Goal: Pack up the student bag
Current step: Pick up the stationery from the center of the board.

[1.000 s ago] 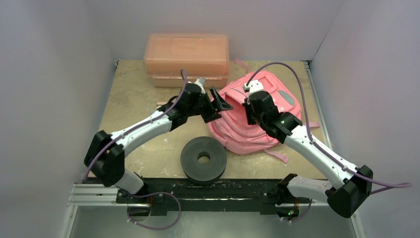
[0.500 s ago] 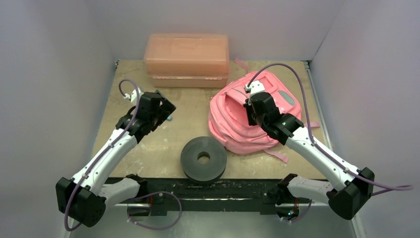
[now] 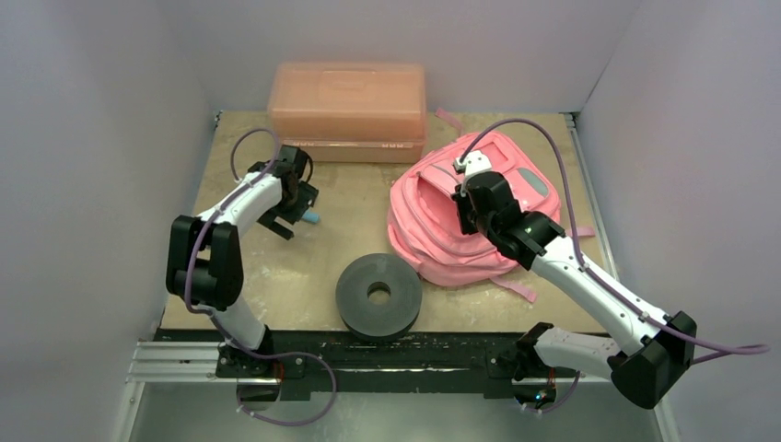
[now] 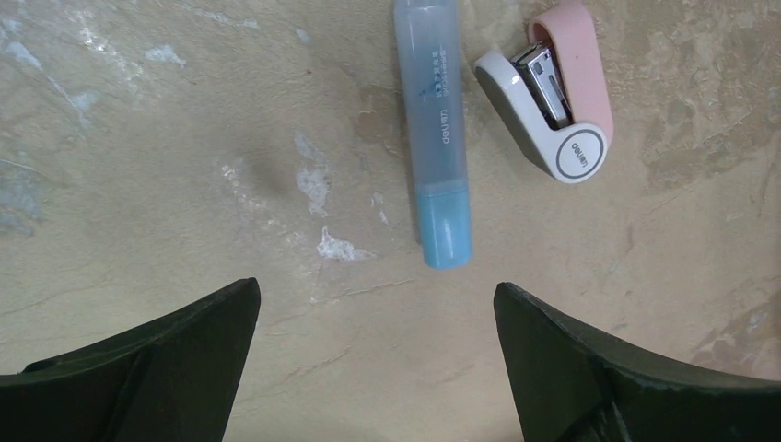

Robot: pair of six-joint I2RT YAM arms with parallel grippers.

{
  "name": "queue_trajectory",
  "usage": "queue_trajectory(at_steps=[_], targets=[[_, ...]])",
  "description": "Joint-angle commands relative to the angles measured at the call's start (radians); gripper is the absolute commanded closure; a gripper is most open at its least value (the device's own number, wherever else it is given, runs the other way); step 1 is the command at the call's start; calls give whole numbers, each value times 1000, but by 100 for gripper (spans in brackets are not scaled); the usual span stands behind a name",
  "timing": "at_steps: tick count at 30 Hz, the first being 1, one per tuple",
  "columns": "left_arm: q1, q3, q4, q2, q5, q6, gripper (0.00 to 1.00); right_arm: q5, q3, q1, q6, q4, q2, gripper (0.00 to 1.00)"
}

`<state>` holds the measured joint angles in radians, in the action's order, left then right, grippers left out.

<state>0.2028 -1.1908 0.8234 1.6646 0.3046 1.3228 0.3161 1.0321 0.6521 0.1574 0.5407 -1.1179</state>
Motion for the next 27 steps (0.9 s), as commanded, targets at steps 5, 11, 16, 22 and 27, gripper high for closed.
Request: queue_trajectory(at_steps=[5, 11, 16, 22, 27], targets=[[-44, -69, 26, 94, -36, 94, 2, -86, 9, 6, 9, -122, 57, 100], [-66, -140, 43, 185, -77, 51, 10, -127, -24, 5, 16, -152, 89, 100], [-66, -183, 82, 217, -84, 69, 12, -158, -32, 6, 8, -149, 76, 100], [-66, -279, 123, 285, -123, 136, 18, -155, -39, 5, 8, -162, 84, 100], [-63, -327, 197, 356, -198, 245, 37, -132, -28, 5, 0, -149, 91, 100]])
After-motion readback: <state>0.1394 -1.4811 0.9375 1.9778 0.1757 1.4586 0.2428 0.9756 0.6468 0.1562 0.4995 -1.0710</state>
